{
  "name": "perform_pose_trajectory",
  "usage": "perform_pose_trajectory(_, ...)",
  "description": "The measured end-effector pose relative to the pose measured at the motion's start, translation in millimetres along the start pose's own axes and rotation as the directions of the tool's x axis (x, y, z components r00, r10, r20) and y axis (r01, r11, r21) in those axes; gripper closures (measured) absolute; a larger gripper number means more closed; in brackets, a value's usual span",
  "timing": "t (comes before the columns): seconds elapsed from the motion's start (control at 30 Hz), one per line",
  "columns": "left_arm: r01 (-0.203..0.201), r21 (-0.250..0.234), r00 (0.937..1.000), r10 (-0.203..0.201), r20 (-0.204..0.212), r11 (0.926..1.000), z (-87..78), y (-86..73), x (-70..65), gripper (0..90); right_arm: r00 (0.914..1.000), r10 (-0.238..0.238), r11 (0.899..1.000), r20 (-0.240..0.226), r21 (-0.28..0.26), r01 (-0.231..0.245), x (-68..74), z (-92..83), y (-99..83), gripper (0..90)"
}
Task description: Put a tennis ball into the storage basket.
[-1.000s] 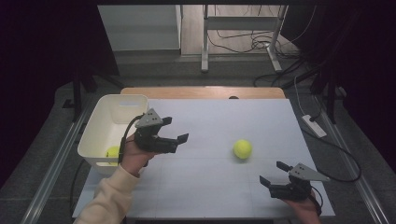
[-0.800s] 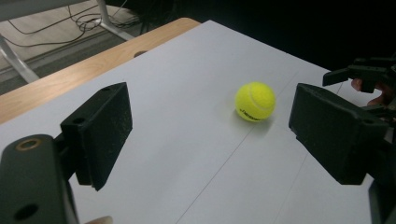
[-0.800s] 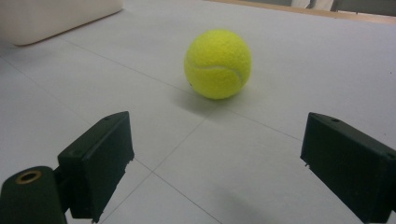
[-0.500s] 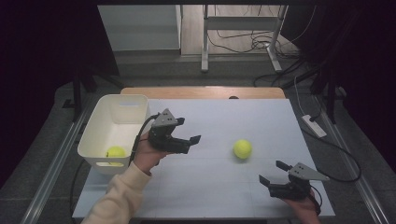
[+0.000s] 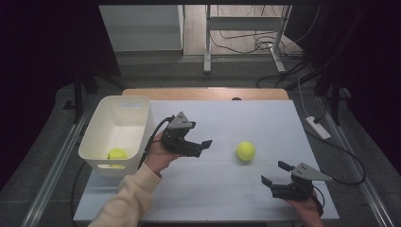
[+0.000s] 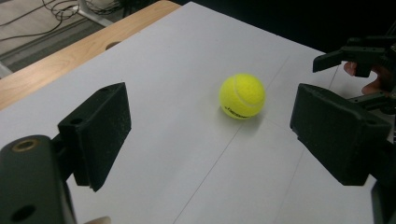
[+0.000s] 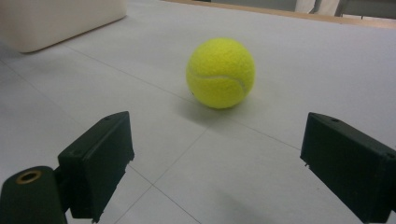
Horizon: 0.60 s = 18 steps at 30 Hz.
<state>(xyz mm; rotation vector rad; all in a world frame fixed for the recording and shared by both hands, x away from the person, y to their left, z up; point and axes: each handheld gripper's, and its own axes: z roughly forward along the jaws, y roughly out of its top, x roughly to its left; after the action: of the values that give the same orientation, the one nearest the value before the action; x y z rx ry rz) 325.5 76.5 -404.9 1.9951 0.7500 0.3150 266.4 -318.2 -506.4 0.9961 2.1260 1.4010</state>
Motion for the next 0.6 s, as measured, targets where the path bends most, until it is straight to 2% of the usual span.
perform_pose_trajectory(0.27,-0.003,0.024,0.9999,0.003,0.017,0.9997,14.5,1.0,-3.9,13.0,0.9999,0.0,1.0,-0.01,0.003,0.0,-0.2,-0.2,-1.0,9.1)
perform_pose_trajectory(0.6,-0.017,0.049,0.9994,0.015,0.031,0.9987,30.4,1.6,-6.5,12.6,1.0,-0.005,1.0,0.0,0.006,0.005,1.9,-1.5,-0.5,9.1)
